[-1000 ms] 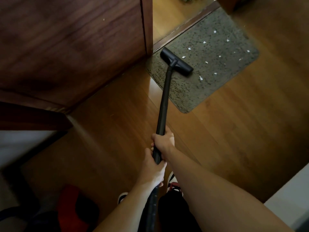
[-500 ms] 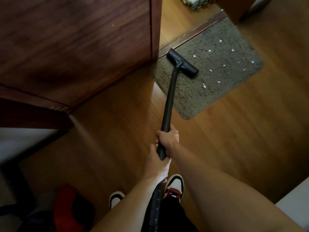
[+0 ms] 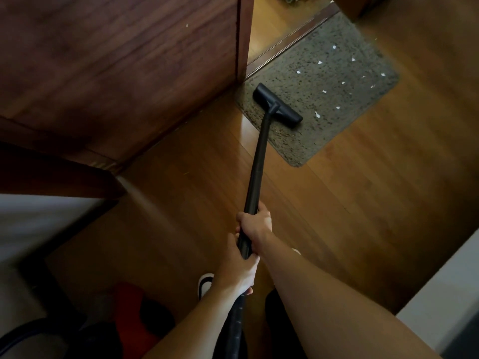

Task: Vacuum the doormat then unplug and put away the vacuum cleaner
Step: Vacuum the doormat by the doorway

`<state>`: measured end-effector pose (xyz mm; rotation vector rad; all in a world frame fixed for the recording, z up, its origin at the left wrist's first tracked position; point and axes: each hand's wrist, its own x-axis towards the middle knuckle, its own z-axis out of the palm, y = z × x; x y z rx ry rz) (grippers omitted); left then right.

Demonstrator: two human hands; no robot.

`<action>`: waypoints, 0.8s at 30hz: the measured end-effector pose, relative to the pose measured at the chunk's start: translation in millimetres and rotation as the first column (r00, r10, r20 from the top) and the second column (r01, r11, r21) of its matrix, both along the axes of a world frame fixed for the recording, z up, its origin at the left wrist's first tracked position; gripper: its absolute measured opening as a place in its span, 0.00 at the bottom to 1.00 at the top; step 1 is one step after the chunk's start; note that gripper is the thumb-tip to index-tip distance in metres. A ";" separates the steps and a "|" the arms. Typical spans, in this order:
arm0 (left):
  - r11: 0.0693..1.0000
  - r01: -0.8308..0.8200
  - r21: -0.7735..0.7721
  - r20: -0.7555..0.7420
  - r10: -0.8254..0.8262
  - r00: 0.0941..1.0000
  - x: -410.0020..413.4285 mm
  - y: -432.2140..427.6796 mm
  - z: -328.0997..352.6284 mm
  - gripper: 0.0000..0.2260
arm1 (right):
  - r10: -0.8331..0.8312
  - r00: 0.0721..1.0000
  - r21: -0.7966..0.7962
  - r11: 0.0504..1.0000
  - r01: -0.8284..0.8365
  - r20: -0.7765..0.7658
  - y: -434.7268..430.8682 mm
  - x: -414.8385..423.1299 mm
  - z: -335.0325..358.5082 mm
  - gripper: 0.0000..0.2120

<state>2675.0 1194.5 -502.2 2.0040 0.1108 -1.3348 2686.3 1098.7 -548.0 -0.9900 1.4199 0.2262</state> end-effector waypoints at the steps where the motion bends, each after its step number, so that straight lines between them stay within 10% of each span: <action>1: 1.000 0.007 0.002 0.001 -0.007 1.000 0.0 7.6 -0.2 0.12 | -0.011 1.000 -0.001 1.000 0.011 -0.001 7.8 -0.8 -0.1 0.22; 24: 0.972 0.232 0.027 -0.059 -0.230 0.971 24.4 61.3 8.8 0.14 | -0.134 0.991 -0.048 0.990 0.133 -0.018 65.7 -5.5 -9.2 0.29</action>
